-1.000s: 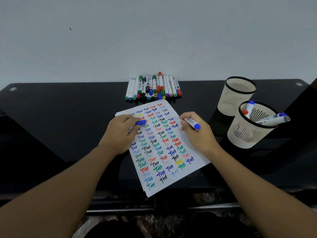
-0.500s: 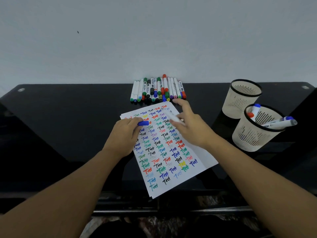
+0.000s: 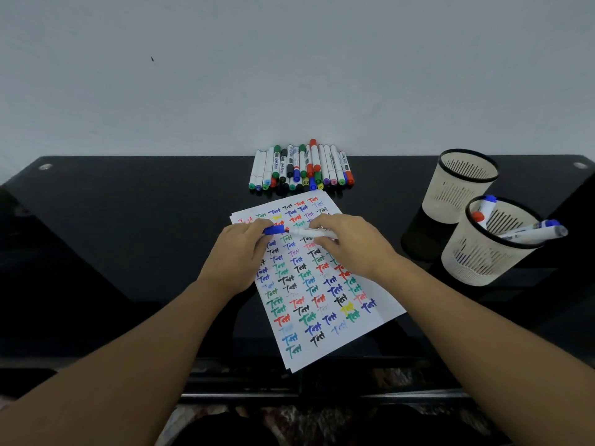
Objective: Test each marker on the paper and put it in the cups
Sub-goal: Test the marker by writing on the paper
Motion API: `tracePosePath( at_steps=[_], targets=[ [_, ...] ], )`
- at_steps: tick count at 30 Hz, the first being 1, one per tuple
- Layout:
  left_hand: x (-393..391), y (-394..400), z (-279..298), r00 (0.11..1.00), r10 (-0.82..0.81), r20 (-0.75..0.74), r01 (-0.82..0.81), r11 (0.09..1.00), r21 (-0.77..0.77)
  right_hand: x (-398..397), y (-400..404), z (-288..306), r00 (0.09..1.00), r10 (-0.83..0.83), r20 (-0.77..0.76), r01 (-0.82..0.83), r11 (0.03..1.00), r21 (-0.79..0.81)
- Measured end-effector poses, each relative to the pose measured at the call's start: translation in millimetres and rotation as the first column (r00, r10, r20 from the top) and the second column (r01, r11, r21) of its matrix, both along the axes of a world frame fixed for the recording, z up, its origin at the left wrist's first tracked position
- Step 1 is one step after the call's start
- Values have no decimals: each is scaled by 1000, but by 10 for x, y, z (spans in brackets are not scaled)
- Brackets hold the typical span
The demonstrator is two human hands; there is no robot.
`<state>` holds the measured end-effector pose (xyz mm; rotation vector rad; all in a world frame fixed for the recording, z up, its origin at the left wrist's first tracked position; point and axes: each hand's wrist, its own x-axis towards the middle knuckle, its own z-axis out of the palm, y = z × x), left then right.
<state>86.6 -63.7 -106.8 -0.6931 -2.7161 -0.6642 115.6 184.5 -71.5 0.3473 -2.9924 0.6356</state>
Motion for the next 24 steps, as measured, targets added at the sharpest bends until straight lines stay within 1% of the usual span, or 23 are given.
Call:
tracePosePath(
  at_steps=[4, 8, 14, 17, 19, 21, 24],
  targets=[
    [9, 2, 17, 1000, -7, -2, 7, 1000, 1, -23, -7, -37, 1000, 9, -13, -10, 999, -40],
    [12, 0, 22, 999, -33, -8, 33, 999, -23, -52, -106, -41, 998, 54, -27, -54, 999, -4],
    [32, 0, 37, 999, -37, -19, 36, 999, -35, -102, -247, 47, 984, 131, -121, -112, 982, 152],
    [44, 8, 49, 998, -50, -28, 50, 998, -27, -138, -281, 78, 971, 179, -157, -121, 938, 324],
    [58, 15, 49, 999, -32, -17, 32, 999, -9, -144, -329, 91, 969, 200, -145, -132, 916, 378],
    [70, 24, 59, 1000, 2, 24, -2, 1000, 17, -130, -384, 100, 970, 212, -116, -160, 923, 349],
    [66, 33, 59, 996, 24, 89, -26, 999, 28, -97, -402, 104, 979, 180, -97, -152, 958, 245]
  ],
)
